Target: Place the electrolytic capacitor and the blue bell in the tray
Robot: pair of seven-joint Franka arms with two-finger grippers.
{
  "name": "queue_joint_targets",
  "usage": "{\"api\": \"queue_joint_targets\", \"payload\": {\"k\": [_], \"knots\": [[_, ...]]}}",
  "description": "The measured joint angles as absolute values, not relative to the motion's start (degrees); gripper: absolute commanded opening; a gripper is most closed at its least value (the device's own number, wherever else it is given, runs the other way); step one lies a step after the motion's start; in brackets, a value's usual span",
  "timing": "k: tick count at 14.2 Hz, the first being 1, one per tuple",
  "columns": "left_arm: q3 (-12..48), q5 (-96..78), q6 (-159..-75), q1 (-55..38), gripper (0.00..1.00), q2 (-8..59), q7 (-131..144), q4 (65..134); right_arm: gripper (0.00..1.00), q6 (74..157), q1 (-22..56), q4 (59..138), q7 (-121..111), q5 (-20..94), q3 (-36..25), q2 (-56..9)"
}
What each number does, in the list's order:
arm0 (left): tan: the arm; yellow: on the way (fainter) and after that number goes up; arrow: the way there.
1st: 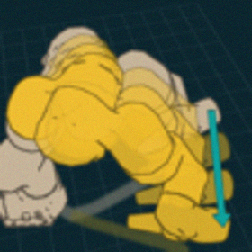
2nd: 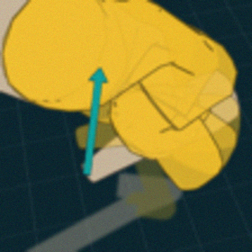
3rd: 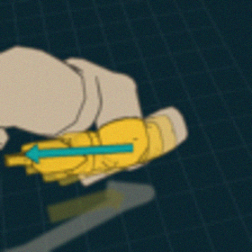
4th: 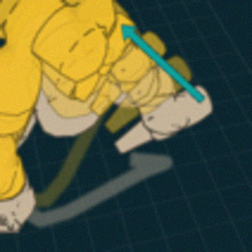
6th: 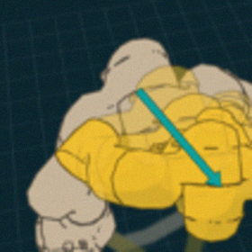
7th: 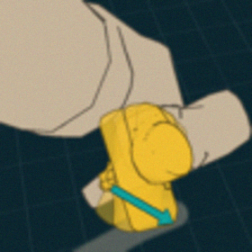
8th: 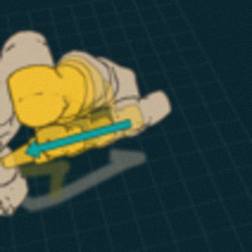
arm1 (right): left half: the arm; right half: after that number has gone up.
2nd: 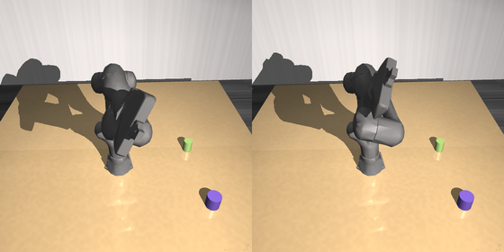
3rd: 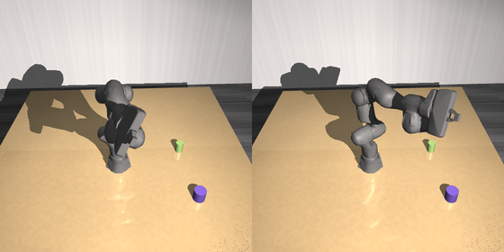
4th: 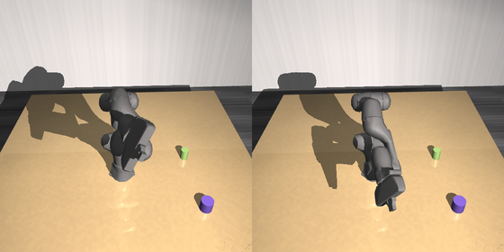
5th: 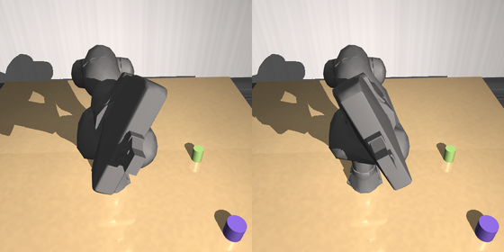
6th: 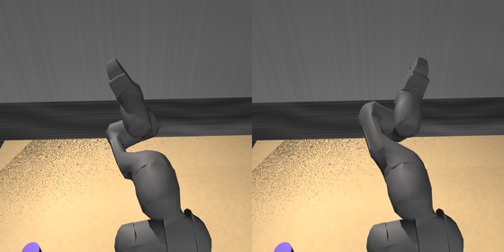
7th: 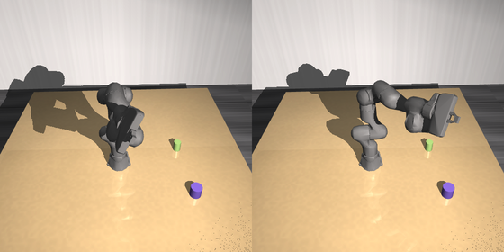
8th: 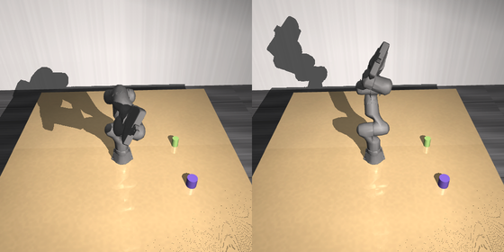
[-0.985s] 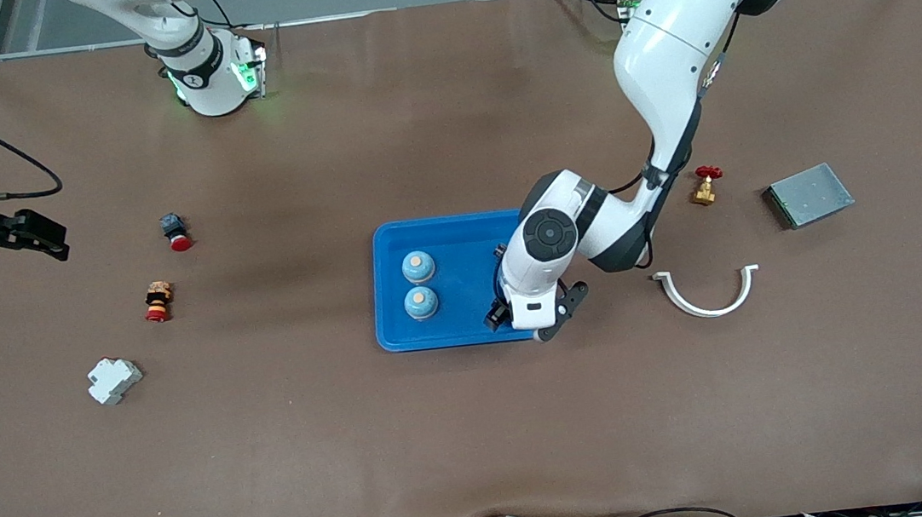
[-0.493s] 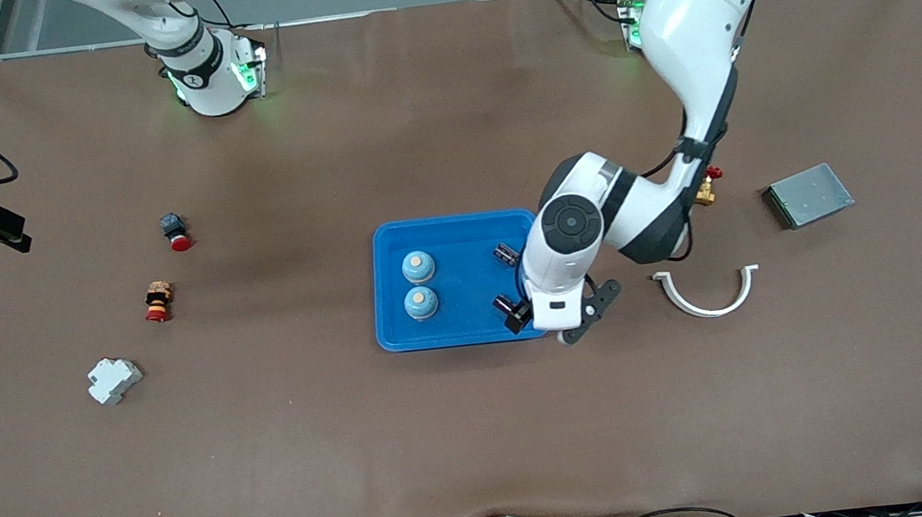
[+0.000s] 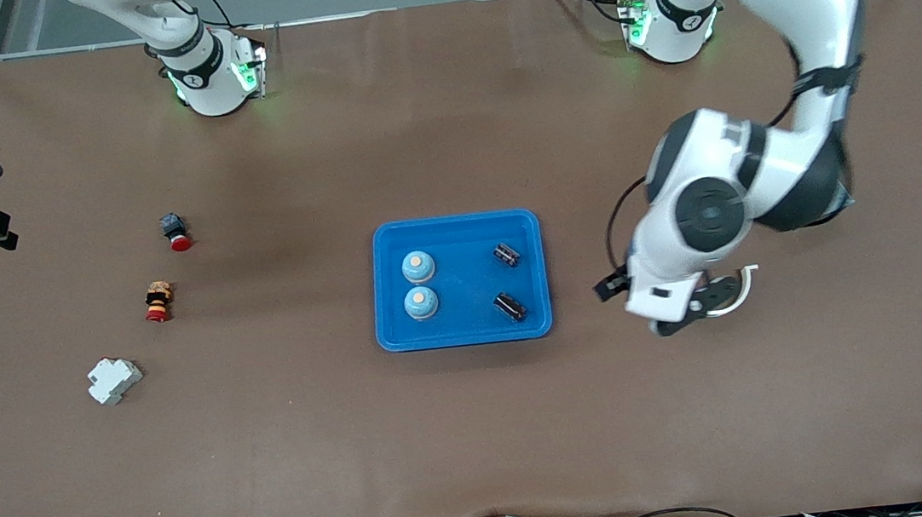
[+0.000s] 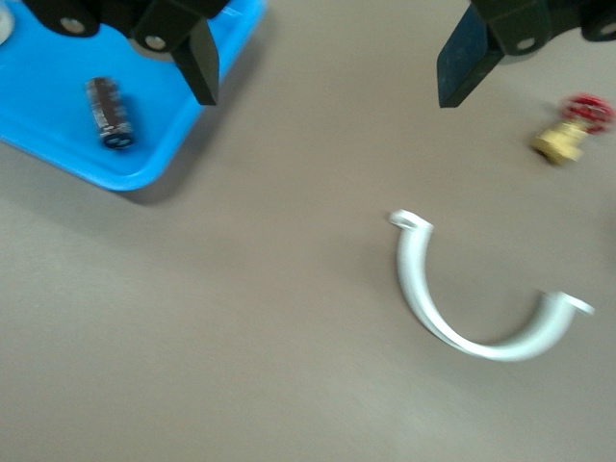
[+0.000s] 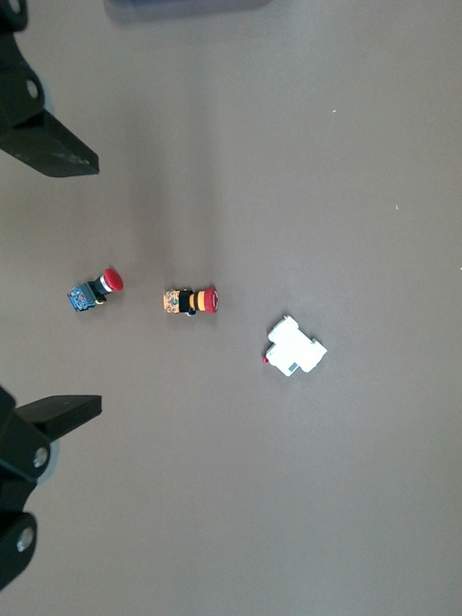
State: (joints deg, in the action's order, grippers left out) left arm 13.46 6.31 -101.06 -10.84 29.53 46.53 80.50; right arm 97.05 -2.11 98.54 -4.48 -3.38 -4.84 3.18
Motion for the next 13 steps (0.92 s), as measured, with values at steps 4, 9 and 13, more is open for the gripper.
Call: {"api": "queue_joint_targets", "payload": {"k": [4,9,13], "knots": [[13.5,4.6,-100.2,-2.0,1.0,21.3,29.1,88.3,1.0,97.0,-1.7,98.6,-4.5,-3.4,-5.3,3.4],[13.5,4.1,-103.9,5.4,1.0,14.7,14.3,98.0,1.0,97.0,-1.1,98.6,-4.5,-3.1,-5.6,3.5],[13.6,4.1,-111.5,6.1,1.0,8.4,11.1,107.4,1.0,96.3,-1.0,98.6,-4.5,1.0,-5.8,3.8]]}}
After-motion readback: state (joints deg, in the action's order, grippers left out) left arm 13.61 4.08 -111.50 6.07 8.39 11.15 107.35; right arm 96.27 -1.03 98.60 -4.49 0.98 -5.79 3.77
